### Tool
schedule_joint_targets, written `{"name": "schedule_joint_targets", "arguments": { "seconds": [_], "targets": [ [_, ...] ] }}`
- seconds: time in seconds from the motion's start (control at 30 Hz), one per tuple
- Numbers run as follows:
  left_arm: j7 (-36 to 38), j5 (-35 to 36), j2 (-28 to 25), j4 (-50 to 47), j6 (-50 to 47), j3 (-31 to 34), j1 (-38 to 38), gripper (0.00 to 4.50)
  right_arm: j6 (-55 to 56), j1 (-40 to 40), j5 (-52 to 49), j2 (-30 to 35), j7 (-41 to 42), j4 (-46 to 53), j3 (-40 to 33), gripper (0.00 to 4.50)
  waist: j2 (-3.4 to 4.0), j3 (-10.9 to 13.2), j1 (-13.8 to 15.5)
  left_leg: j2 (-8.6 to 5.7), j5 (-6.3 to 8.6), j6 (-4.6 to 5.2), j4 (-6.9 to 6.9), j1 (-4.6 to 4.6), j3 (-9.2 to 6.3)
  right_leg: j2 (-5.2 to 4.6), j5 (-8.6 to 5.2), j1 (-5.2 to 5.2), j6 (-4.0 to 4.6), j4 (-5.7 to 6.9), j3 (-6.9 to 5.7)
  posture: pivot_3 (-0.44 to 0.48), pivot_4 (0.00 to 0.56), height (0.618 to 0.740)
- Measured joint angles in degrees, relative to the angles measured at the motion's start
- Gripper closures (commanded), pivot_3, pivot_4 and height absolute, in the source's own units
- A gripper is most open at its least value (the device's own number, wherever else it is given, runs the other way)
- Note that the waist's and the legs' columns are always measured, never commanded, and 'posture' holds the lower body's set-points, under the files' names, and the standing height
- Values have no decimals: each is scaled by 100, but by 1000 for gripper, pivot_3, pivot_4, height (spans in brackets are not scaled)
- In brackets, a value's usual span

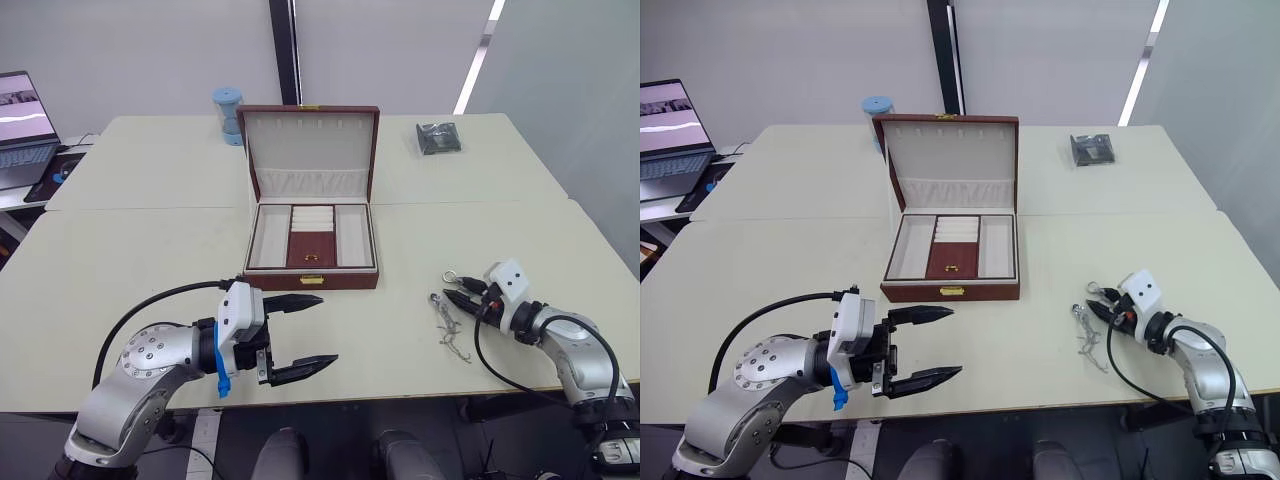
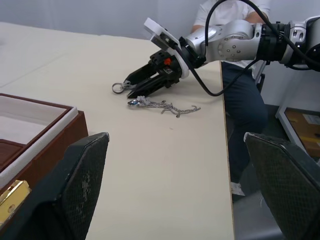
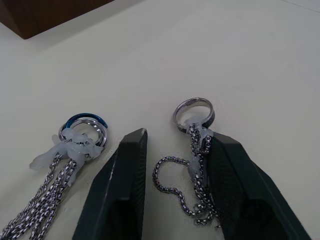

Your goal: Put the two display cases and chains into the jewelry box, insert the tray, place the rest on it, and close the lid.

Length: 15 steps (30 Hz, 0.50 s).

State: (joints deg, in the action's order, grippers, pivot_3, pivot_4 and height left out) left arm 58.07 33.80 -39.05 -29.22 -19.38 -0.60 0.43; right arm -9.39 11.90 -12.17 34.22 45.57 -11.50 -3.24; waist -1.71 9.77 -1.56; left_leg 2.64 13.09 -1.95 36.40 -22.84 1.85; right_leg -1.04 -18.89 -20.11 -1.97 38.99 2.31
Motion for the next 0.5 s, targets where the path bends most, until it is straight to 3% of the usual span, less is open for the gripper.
{"name": "schedule_joint_targets", "arguments": {
  "seconds": [0.2, 0.5],
  "targets": [
    [-13, 0, 11, 0, -25, -4, -120, 0, 5, 61, 11, 8, -110, -92, -12, 4480, -1, -1, 0, 0, 0, 0, 0, 0, 0, 0, 0, 0, 0, 0, 0, 0, 150, 740],
    [-140, 0, 79, -14, -163, -22, -228, 0, -67, 64, -94, 10, -56, -95, -62, 4485, -2, -1, 2, 0, 0, 0, 0, -2, -1, 0, 0, -2, 0, 0, 0, 0, 150, 740]
  ]
}}
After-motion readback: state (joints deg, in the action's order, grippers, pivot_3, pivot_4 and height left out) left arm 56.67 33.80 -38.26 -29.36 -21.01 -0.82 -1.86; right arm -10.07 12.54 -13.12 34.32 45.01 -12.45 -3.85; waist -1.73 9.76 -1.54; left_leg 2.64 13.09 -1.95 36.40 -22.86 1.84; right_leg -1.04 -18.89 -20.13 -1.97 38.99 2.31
